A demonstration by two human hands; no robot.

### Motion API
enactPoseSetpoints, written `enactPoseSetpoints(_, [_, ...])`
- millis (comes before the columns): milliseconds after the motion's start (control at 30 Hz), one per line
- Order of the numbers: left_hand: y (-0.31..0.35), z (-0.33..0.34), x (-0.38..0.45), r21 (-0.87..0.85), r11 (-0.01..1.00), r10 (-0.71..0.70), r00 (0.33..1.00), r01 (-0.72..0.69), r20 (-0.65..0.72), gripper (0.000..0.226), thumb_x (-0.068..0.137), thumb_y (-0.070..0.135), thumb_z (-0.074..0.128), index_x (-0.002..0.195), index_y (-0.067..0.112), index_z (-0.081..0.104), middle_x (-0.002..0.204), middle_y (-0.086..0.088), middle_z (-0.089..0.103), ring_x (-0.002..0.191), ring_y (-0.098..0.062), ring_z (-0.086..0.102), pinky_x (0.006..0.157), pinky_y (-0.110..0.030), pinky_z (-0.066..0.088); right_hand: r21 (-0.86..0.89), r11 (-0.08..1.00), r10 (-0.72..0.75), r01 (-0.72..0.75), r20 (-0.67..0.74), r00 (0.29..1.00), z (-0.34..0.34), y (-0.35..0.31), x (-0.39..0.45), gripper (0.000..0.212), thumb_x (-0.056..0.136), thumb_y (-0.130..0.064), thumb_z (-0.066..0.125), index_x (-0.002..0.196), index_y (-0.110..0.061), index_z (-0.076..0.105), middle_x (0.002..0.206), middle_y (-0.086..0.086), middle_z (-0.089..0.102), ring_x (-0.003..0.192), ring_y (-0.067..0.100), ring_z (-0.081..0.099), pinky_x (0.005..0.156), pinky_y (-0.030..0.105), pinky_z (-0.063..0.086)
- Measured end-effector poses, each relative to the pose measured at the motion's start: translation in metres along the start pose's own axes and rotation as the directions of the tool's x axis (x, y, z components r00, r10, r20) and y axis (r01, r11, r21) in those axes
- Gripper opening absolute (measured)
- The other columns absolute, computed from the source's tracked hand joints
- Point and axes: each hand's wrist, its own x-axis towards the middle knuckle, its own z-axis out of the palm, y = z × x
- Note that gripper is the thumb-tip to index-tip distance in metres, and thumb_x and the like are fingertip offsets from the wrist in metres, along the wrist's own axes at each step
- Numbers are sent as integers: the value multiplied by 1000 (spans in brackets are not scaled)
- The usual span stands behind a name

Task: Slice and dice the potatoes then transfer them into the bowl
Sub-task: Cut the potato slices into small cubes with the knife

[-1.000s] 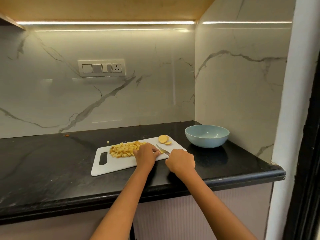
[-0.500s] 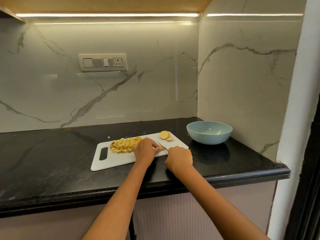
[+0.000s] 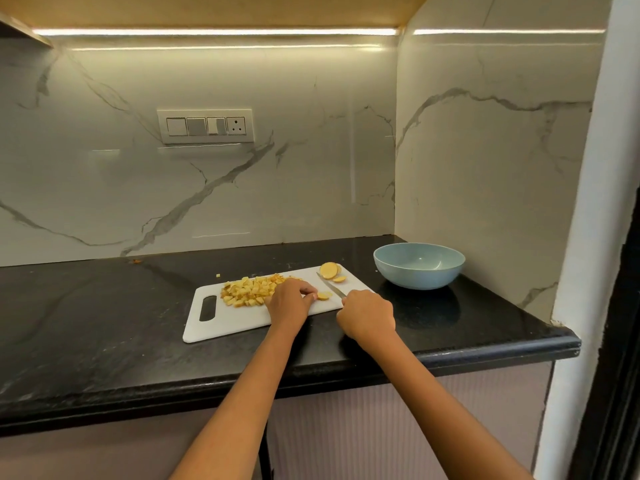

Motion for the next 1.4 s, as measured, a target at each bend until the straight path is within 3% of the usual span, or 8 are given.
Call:
enactPoseSetpoints(267, [-1,2,1,-6,1000,9,1000,-9,-11,6,81,17,69,82,19,74,92,2,71,94,-16,60,85,-45,47,30,1000,-2,0,76,997,-5,-3,-2,25,96,-24,41,110,-11,58,107,6,63,94,18,58,72,25,38])
enactPoseSetpoints(767, [-2,3,4,55,998,21,1000,-21,0,9,84,22,66,88,22,74,99,4,70,99,-16,56,87,-38,38,65,998,-1,-6,118,993,-9,-2,-1,28,97,-28,40,112,-10,56,111,6,60,100,20,56,76,27,35])
enactPoseSetpoints(967, [0,1,8,70,997,23,998,-27,52,8,83,21,67,86,21,74,98,4,70,100,-17,56,86,-37,36,60,998,-2,-11,212,977,-12,-6,12,30,96,-26,40,117,-10,53,116,7,58,106,21,54,80,28,36])
enactPoseSetpoints(1067, [2,0,5,120,993,15,999,-19,36,9,84,23,65,87,23,74,98,6,70,100,-15,55,80,-34,27,-5,999,-36,38,176,984,-8,-14,12,29,97,-23,40,119,-9,54,117,7,59,107,22,55,84,28,40])
enactPoseSetpoints(1233, [1,0,4,139,989,43,999,-43,4,10,85,24,64,89,24,73,99,7,70,102,-14,55,84,-36,28,-160,983,-93,94,13,996,5,-9,-4,25,97,-20,43,115,-10,58,109,7,62,96,19,60,69,25,39])
enactPoseSetpoints(1400, [-1,1,3,126,990,59,998,-58,-6,9,85,24,64,86,24,73,97,7,69,101,-13,55,84,-35,26,-130,988,-88,87,-2,996,7,-7,0,26,96,-23,44,114,-11,58,108,6,62,95,18,59,69,25,38])
